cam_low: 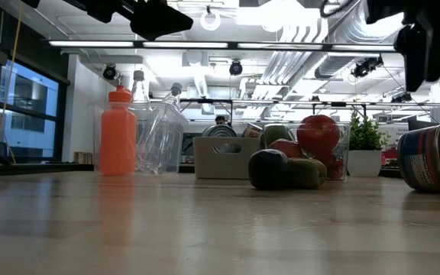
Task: Pick & Place Food Item
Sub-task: Put the blue pink tuna can into the grey bin
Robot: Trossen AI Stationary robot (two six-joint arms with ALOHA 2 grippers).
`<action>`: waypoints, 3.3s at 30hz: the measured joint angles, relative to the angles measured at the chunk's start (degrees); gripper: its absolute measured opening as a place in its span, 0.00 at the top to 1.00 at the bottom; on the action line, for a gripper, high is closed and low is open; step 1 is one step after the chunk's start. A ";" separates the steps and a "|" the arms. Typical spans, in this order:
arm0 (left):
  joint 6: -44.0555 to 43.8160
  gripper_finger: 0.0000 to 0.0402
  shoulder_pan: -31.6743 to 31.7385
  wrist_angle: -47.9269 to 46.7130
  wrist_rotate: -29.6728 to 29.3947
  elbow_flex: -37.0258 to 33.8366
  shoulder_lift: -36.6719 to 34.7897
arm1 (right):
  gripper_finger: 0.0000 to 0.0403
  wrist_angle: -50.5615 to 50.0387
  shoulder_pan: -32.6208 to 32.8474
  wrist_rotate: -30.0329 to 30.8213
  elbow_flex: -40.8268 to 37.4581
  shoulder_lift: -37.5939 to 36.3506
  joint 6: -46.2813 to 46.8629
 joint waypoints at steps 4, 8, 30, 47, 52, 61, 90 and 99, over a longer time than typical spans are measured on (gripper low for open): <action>0.00 0.01 0.00 -0.01 0.00 0.00 0.00 | 0.08 -0.62 0.00 3.57 -1.92 -0.02 -5.46; 0.00 0.01 0.00 -0.02 0.00 0.00 0.00 | 0.08 -0.95 0.00 5.70 -2.70 -0.04 -10.74; 0.00 0.01 0.00 0.00 0.02 0.00 0.00 | 0.08 -1.10 0.00 3.75 -3.09 -0.02 -39.68; 0.00 0.01 0.00 0.00 0.00 0.00 0.00 | 0.08 10.63 -0.02 1.62 -15.45 -0.04 -45.60; 0.01 0.01 0.00 0.00 0.01 0.00 0.00 | 0.08 16.42 -0.02 1.12 -19.12 -0.04 -45.32; 0.00 0.01 0.00 0.00 0.02 0.00 0.00 | 0.19 17.45 -0.53 2.28 -19.74 0.73 -45.08; 0.73 0.01 0.00 -0.23 0.00 0.00 0.00 | 0.59 21.91 3.89 18.44 -14.99 5.93 -47.85; 1.28 0.01 0.00 -0.21 0.00 0.00 0.00 | 0.54 39.47 -0.15 35.91 -10.05 5.86 -68.32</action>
